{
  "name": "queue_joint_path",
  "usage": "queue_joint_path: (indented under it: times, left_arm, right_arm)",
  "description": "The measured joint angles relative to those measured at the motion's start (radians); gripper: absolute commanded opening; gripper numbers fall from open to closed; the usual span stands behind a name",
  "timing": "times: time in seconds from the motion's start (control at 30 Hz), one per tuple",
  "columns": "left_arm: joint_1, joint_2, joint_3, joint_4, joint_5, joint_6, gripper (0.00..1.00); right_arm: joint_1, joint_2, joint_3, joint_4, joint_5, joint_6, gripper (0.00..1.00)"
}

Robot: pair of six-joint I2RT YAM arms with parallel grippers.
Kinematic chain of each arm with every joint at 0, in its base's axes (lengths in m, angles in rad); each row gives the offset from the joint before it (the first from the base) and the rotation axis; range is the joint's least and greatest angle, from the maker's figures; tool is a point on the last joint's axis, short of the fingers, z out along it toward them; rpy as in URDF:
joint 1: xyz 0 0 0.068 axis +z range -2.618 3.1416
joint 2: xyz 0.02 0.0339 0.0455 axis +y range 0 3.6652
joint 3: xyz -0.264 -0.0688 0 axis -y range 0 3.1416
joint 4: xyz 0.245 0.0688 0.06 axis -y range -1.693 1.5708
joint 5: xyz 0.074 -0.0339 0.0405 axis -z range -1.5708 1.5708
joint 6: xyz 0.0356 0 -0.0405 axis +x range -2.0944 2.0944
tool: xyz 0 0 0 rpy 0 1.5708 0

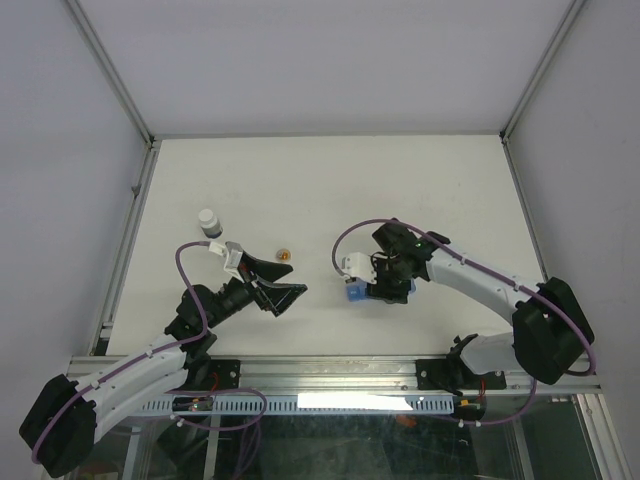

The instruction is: Sort the pills into containers

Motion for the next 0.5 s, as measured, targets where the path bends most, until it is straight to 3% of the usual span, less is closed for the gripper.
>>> queue_joint_path:
  times: [0.5]
  left_arm:
    - [0.0,0.001,0.0,0.001,-0.002,0.0,0.99]
  right_arm:
    - [0.013,0.013,0.003,-0.004,0.012,0.008,0.0]
